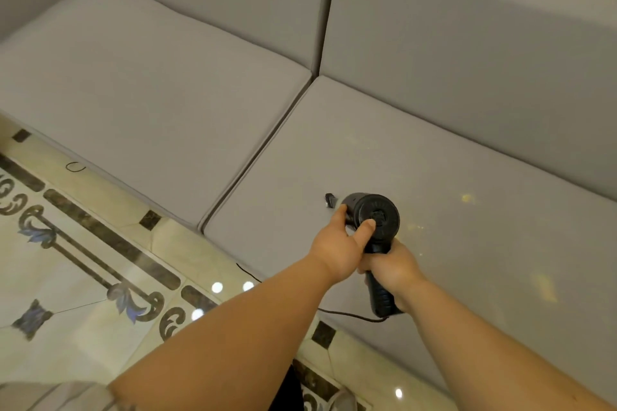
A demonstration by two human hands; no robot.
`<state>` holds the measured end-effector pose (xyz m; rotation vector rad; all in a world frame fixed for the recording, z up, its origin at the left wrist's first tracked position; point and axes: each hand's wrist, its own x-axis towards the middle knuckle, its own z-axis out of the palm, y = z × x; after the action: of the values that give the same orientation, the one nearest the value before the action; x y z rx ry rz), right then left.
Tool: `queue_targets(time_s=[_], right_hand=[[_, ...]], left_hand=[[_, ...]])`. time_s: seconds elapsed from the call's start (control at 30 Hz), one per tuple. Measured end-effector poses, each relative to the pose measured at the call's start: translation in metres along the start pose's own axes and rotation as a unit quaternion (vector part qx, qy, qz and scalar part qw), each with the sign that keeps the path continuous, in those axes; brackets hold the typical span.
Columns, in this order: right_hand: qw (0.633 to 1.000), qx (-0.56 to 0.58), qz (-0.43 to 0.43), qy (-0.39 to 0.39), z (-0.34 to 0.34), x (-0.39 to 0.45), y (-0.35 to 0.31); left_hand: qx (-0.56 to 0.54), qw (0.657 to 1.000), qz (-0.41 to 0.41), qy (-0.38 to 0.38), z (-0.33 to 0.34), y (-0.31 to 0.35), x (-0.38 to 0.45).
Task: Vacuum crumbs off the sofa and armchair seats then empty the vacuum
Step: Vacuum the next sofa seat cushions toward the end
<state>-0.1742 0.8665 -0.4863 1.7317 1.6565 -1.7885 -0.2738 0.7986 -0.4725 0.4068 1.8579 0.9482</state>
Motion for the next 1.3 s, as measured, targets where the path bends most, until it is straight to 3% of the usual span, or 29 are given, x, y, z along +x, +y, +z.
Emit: queue_targets(time_s=[0.27,0.43,0.73,1.07,1.3], right_hand=[[0.997,-0.009,-0.030,-0.070,0.034,-0.011,-0.010],[0.998,-0.022,-0.007,-0.061,0.040,-0.016,0.029],[1.000,-0.012,0.013,-0.008,-0.031,-0.037,0.080],[0.999,0.016,-0.045,0.006,-0.045,-0.020,0.067],[1.000,-0.006,-0.014,-0.021,-0.039,0.009,0.070]], left_hand=[[-0.011,0.997,0.001,0.071,-0.031,-0.017,-0.021],[0.015,0.999,-0.015,0.033,-0.020,-0.045,-0.033],[-0.004,0.999,-0.015,-0.045,0.063,-0.034,-0.051],[-0.008,0.999,0.034,0.004,0.076,-0.015,-0.037],[0.022,1.000,0.002,-0.008,0.071,-0.025,-0.017]])
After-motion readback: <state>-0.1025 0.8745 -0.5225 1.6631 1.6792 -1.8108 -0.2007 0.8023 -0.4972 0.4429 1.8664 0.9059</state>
